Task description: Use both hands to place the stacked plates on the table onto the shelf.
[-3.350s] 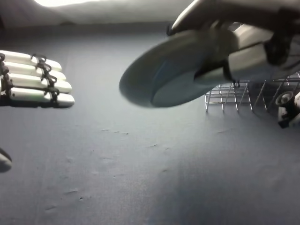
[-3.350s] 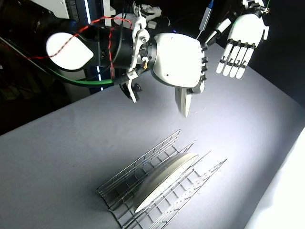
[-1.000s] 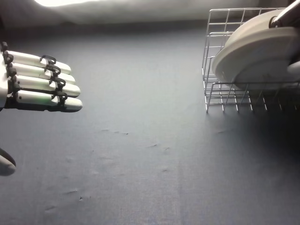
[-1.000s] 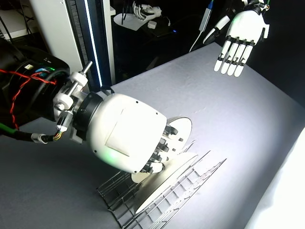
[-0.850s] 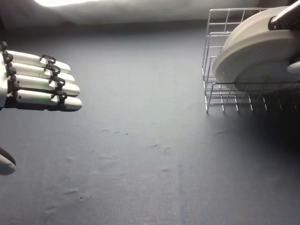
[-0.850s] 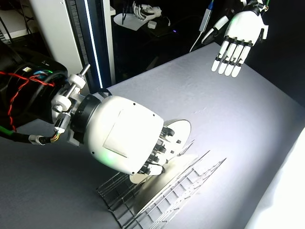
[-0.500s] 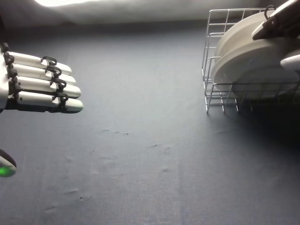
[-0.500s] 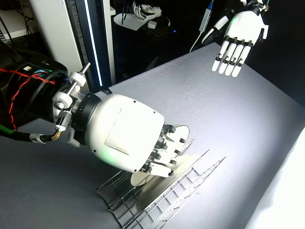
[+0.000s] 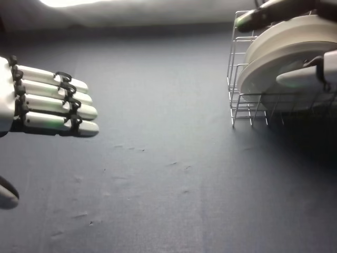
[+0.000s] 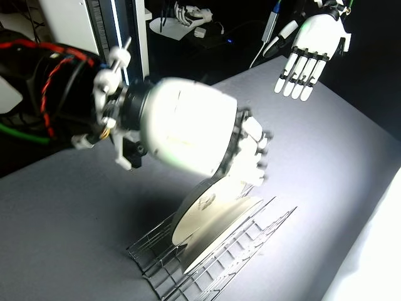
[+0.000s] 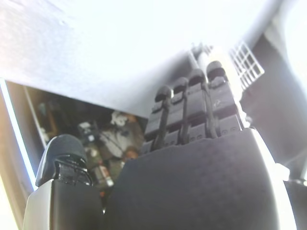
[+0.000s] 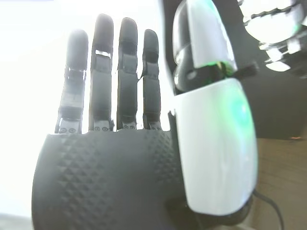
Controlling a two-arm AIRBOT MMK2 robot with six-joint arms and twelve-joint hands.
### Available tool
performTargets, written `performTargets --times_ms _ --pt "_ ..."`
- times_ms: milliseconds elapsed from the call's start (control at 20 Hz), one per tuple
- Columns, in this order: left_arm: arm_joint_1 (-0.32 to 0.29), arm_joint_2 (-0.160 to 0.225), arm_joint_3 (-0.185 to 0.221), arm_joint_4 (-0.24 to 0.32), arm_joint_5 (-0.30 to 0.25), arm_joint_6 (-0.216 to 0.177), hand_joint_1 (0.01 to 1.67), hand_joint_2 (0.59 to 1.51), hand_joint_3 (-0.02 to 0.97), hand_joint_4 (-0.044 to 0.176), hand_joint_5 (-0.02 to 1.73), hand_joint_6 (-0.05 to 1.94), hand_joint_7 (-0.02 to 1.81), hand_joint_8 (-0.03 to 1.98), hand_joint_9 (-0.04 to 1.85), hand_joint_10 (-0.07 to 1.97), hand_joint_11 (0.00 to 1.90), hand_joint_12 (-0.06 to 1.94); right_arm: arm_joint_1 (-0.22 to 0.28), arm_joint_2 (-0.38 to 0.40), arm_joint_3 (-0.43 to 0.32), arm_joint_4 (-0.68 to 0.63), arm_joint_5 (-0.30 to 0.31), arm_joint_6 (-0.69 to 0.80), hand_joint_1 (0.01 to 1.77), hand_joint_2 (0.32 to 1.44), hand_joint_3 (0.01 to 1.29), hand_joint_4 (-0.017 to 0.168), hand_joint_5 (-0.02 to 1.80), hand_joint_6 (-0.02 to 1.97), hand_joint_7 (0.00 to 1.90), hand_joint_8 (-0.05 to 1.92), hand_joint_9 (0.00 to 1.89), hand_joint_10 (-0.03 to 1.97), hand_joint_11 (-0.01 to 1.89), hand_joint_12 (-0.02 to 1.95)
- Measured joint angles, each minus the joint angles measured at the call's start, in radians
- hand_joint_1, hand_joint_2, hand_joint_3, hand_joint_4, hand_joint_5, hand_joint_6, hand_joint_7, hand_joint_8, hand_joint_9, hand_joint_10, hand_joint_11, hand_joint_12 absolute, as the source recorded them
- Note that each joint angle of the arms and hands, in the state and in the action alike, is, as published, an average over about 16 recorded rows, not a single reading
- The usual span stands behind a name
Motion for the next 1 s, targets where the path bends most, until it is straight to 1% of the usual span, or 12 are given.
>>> performTargets --times_ms 150,300,450,600,650,750,1000 --pt "-0.006 0.0 -0.011 0.01 -0.012 0.001 0.01 1.122 0.015 0.001 0.02 0.01 0.02 -0.01 0.02 0.01 0.02 0.01 -0.003 -0.002 -0.011 -0.117 0.061 0.001 0.89 1.07 0.01 -0.004 0.33 0.07 0.36 0.03 0.25 0.28 0.09 0.93" --pt "-0.013 0.0 -0.025 0.019 -0.022 0.004 0.01 1.122 0.015 0.001 0.02 0.01 0.02 -0.01 0.02 0.01 0.02 0.01 -0.02 -0.003 -0.015 -0.241 0.138 0.002 0.75 1.06 0.01 -0.003 0.2 0.04 0.21 0.02 0.13 0.19 0.04 0.66" --pt "-0.018 0.0 -0.042 0.024 -0.031 0.008 0.01 1.123 0.015 0.001 0.02 0.01 0.02 -0.01 0.02 0.01 0.02 0.01 -0.046 -0.002 -0.013 -0.358 0.23 0.002 0.63 1.03 0.01 -0.002 0.09 0.02 0.09 0.01 0.05 0.1 0.01 0.38" --pt "-0.02 0.001 -0.061 0.027 -0.036 0.011 0.01 1.123 0.015 0.001 0.02 0.01 0.02 -0.01 0.02 0.01 0.02 0.01 -0.078 0.001 -0.007 -0.455 0.327 0.003 0.54 0.98 0.01 -0.001 0.03 0.02 0.03 0.01 0.02 0.02 0.01 0.14" --pt "-0.021 0.001 -0.067 0.028 -0.037 0.013 0.01 1.123 0.016 0.001 0.02 0.01 0.02 -0.01 0.02 0.01 0.02 0.01 -0.088 0.001 -0.003 -0.482 0.358 0.003 0.51 0.96 0.01 0.0 0.02 0.02 0.02 0.01 0.02 0.0 0.01 0.08" --pt "-0.023 0.002 -0.075 0.028 -0.039 0.014 0.01 1.124 0.016 0.001 0.02 0.01 0.02 -0.01 0.02 0.01 0.01 0.01 -0.102 0.003 0.0 -0.517 0.399 0.003 0.49 0.94 0.01 0.0 0.01 0.02 0.01 0.01 0.02 -0.01 0.01 0.01" --pt "-0.024 0.003 -0.093 0.029 -0.039 0.019 0.01 1.124 0.016 0.0 0.02 0.01 0.02 -0.01 0.02 0.01 0.01 0.01 -0.129 0.006 0.008 -0.577 0.481 0.003 0.47 0.88 0.01 0.002 0.01 0.02 0.01 0.01 0.02 -0.01 0.01 -0.01"
